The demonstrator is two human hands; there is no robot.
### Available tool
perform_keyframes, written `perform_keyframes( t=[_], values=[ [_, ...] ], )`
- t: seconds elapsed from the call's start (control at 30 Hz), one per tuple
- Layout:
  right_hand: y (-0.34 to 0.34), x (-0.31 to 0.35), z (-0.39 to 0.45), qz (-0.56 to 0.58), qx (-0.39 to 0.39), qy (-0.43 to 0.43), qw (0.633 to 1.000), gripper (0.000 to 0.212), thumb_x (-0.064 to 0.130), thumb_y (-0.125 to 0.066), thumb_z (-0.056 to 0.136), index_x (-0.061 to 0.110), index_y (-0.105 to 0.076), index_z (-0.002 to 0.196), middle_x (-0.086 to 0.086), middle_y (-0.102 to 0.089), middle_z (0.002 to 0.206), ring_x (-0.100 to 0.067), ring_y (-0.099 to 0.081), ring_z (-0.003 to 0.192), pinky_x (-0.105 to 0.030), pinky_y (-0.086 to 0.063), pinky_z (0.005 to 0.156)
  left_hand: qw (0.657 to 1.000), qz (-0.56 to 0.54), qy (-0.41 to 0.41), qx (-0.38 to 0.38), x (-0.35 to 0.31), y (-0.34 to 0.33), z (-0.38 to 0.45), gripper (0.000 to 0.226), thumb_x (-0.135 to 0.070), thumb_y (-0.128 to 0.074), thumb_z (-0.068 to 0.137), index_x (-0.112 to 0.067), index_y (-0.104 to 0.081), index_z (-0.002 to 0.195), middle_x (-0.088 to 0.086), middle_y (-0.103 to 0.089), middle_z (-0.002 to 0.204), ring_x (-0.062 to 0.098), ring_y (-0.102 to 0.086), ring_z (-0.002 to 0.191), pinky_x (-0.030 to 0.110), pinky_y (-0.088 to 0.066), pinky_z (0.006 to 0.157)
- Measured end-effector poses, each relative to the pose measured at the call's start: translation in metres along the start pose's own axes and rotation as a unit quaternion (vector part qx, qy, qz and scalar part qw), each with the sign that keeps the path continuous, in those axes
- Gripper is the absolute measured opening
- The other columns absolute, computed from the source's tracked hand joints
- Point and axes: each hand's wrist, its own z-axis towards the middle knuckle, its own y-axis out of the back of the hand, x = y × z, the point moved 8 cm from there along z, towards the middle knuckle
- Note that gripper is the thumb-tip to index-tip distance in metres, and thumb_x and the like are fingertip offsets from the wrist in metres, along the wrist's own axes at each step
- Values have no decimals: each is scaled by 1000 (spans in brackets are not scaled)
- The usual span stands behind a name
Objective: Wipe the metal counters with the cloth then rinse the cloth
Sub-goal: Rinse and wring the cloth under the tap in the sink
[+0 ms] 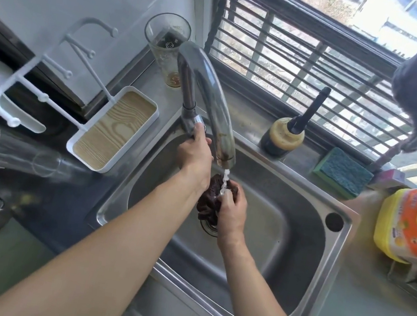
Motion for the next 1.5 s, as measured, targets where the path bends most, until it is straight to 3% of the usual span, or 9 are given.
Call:
perform_keyframes(
  t=[0.2,0.33,0.43,0.53,0.63,0.9,1.07,1.3,1.5],
  values=[
    [2,7,-4,1,11,10,1000,33,22,-54,76,20,-68,107,1,-73,99,-11,-65,91,-22,-52,83,967,220,-14,125,50,13,6,54,-58,-45,92,-12,-69,106,14,-70,119,30,-65,110,43,-51,99],
    [7,6,-3,-57,24,32,998,46,26,-55,72,28,-64,116,0,-72,111,-17,-68,105,-35,-56,96,942,259,11,214,91,30,-11,22,-30,-52,102,-20,-57,121,7,-68,107,14,-67,82,28,-57,56],
    [24,8,-2,-96,-14,15,995,39,27,-51,71,30,-68,106,6,-73,101,-16,-67,98,-40,-56,97,928,304,-46,210,92,45,-6,32,5,-47,95,-14,-59,117,11,-68,99,10,-68,72,22,-56,54],
    [37,8,0,-117,-47,-3,992,31,29,-52,77,25,-71,101,6,-73,98,-20,-68,99,-42,-55,98,911,364,-70,180,81,55,-4,33,-14,-52,77,-22,-67,106,8,-71,91,24,-70,79,35,-59,65],
    [46,-2,4,-135,-62,-39,988,15,21,-56,93,22,-67,104,-3,-71,102,-29,-65,108,-33,-49,96,940,290,-65,170,63,52,-12,25,-19,-51,78,-19,-69,95,7,-64,63,23,-57,51,27,-44,45],
    [23,-11,-14,-193,122,43,973,83,4,-65,77,39,-45,149,0,-36,143,-12,-53,127,-25,-41,112,909,280,-82,296,36,14,-61,30,6,-49,90,-3,-66,112,5,-57,57,6,-44,32,12,-32,33],
    [30,5,-11,-167,91,106,976,51,46,-74,61,25,-71,108,-3,-60,115,-15,-65,105,-44,-54,99,869,317,-83,371,30,26,-67,35,-10,-76,85,-14,-65,119,4,-68,79,14,-57,54,21,-41,41],
    [18,15,-21,7,175,43,984,37,11,-72,68,6,-65,104,-10,-70,89,-16,-63,84,-42,-54,80,781,490,-152,356,50,62,-28,110,-44,-94,52,-38,-38,147,-4,-47,144,6,-49,132,32,-38,114],
    [-3,10,-27,119,236,-17,964,41,4,-65,63,7,-67,105,-13,-67,98,-27,-62,97,-43,-48,89,831,419,-177,321,76,46,-32,53,-44,-92,57,-43,-68,104,-10,-75,100,7,-69,102,36,-56,93]
  ],
)
